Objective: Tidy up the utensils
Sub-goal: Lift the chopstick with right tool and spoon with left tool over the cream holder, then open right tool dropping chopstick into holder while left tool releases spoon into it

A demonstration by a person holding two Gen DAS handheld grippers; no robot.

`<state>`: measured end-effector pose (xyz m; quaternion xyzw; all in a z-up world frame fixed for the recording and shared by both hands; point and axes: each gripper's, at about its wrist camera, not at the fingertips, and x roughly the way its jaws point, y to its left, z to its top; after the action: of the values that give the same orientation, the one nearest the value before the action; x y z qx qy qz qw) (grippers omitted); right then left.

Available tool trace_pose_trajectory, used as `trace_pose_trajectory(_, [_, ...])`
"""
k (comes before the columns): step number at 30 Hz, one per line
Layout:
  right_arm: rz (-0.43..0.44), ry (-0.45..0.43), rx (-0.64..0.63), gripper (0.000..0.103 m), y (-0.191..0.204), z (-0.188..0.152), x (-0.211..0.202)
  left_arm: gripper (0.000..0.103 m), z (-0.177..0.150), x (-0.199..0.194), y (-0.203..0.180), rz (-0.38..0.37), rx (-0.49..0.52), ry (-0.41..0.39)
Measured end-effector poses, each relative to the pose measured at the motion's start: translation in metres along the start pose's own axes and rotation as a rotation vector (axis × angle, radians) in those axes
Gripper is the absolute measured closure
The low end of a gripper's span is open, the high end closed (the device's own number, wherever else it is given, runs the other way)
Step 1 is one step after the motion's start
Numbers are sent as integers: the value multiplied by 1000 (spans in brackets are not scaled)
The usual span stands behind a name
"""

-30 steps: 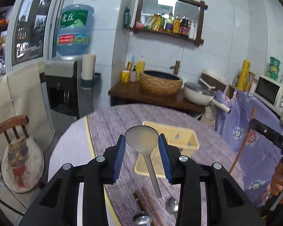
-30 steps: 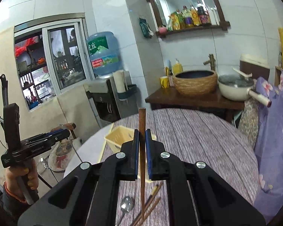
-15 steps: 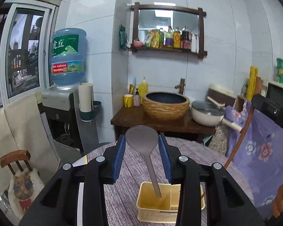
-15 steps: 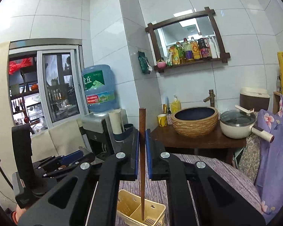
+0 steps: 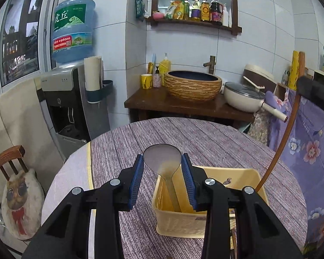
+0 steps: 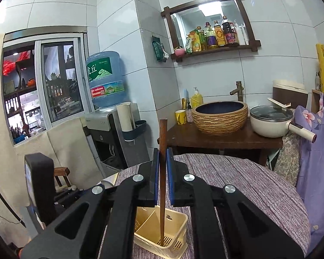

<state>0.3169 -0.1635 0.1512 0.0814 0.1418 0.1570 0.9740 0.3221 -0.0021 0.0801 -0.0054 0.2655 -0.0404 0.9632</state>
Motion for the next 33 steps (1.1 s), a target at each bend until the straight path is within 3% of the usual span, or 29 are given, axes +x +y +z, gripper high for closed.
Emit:
trace_pose_trajectory(17, [-43, 23, 61, 95, -26, 1, 11, 66, -17, 17, -9, -5, 33, 36])
trace_pose_trajectory(18, [-41, 24, 62, 95, -27, 1, 11, 64, -17, 17, -9, -10, 32, 37])
trace_pose_trajectory(21, [-38, 31, 72, 94, -29, 1, 12, 44, -17, 15, -5, -26, 12, 34])
trace_pose_trajectory(26, [-50, 40, 57, 93, -31, -1, 13, 32, -18, 5, 0, -37, -5, 12])
trace_pose_trajectory(27, [-48, 47, 53, 90, -31, -3, 13, 29, -19, 2, 0, -41, -6, 7])
trace_pose_trajectory(29, [-43, 55, 44, 66, -30, -8, 10, 22, -21, -7, 2, -50, -10, -9])
trace_pose_trajectory(30, [-44, 44, 41, 47, -29, -10, 7, 17, -23, -11, 2, -54, -14, -16])
trace_pose_trajectory(33, [-60, 15, 3, 45, -22, -17, -4, 11, -30, -24, 4, -57, -22, -24])
